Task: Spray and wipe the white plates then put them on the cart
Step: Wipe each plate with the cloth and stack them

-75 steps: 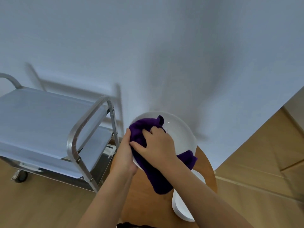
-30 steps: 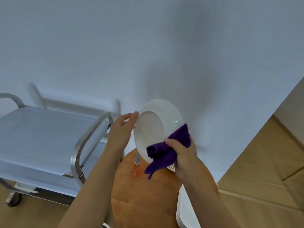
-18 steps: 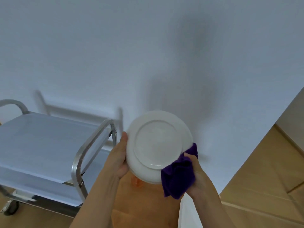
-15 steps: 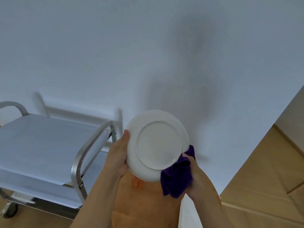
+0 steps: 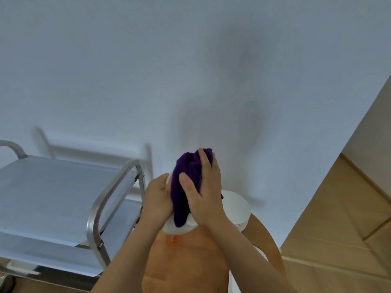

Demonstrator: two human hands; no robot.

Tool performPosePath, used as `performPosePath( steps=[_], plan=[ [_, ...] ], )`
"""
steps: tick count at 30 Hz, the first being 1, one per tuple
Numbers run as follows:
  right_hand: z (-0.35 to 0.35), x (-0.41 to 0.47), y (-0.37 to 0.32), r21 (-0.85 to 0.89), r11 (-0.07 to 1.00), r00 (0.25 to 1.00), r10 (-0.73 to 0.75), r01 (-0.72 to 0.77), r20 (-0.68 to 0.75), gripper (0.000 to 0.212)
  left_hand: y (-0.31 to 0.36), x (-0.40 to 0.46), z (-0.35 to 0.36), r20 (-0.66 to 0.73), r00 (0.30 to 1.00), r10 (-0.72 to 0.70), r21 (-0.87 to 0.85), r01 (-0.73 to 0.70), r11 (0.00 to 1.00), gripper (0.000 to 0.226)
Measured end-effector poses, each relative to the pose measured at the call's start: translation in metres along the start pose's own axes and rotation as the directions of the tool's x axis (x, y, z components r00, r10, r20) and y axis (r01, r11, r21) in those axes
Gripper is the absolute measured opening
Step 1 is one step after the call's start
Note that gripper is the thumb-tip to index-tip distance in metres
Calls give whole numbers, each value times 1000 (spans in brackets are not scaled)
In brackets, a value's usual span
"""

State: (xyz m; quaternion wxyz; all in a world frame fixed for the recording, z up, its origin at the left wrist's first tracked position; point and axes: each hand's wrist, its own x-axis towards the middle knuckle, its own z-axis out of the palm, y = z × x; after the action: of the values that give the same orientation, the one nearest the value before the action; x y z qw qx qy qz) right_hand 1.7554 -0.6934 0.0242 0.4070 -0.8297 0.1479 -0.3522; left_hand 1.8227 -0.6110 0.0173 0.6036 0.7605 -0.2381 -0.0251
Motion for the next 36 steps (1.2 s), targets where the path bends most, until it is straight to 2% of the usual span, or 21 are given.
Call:
performPosePath(
  steps=[3, 5, 8, 10, 14, 16, 17, 18, 20, 22, 25, 27, 29, 30, 32, 34, 36],
  plan=[
    [3, 15, -1, -24, 999, 996, 46, -48, -71, 74, 8, -10, -4, -14, 1000, -6, -103, 5, 995, 52],
    [-3, 26, 2, 13, 998, 996, 63, -63, -55, 79, 13, -13, -10, -16, 999, 50, -45, -51, 998, 67],
    [-14, 42, 4, 119, 987, 994, 111, -112, 11, 80, 19, -15, -21, -14, 994, 109, 28, -109, 994, 70],
    [-23, 51, 9, 228, 960, 987, 156, -163, 50, 72, 20, -17, -25, -16, 996, 90, -3, -90, 996, 71],
    [-41, 59, 34, 475, 853, 974, 220, -215, 45, 29, 25, -18, -36, -62, 998, -30, -209, 17, 978, 75],
    [-44, 54, 42, 555, 811, 979, 200, -185, 34, 21, 26, -12, -40, -99, 985, -142, -325, 102, 940, 63],
    [-44, 49, 44, 555, 815, 981, 194, -167, 10, 24, 26, -8, -40, -104, 973, -205, -369, 154, 917, 59],
    [-45, 45, 45, 552, 820, 981, 193, -152, -16, 36, 25, -4, -39, -100, 959, -266, -415, 203, 887, 58],
    [-44, 36, 46, 532, 828, 975, 222, -174, -28, 73, 24, 2, -36, -76, 928, -366, -523, 275, 806, 50],
    [-40, 25, 47, 532, 809, 956, 293, -250, 2, 94, 23, 4, -31, -32, 907, -420, -622, 310, 719, 42],
    [-31, 12, 49, 592, 743, 926, 376, -311, 14, 97, 23, 4, -25, 35, 907, -419, -699, 321, 638, 42],
    [-35, 14, 51, 624, 704, 909, 415, -339, 25, 91, 16, 2, -26, 116, 930, -349, -692, 328, 643, 41],
    [-49, 20, 52, 630, 691, 913, 402, -354, 73, 71, 13, 3, -39, 317, 930, -185, -695, 360, 622, 46],
    [-58, 24, 52, 601, 713, 921, 373, -362, 113, 62, 12, 7, -48, 427, 898, -105, -693, 399, 601, 57],
    [-73, 31, 52, 488, 793, 931, 295, -363, 214, 55, 9, 15, -59, 614, 789, 0, -645, 502, 577, 69],
    [-81, 36, 50, 406, 849, 932, 244, -339, 266, 49, 8, 18, -59, 712, 702, -19, -581, 604, 545, 68],
    [-84, 39, 47, 400, 861, 942, 229, -314, 246, 45, 8, 17, -52, 717, 693, -70, -567, 639, 519, 71]
  ],
)
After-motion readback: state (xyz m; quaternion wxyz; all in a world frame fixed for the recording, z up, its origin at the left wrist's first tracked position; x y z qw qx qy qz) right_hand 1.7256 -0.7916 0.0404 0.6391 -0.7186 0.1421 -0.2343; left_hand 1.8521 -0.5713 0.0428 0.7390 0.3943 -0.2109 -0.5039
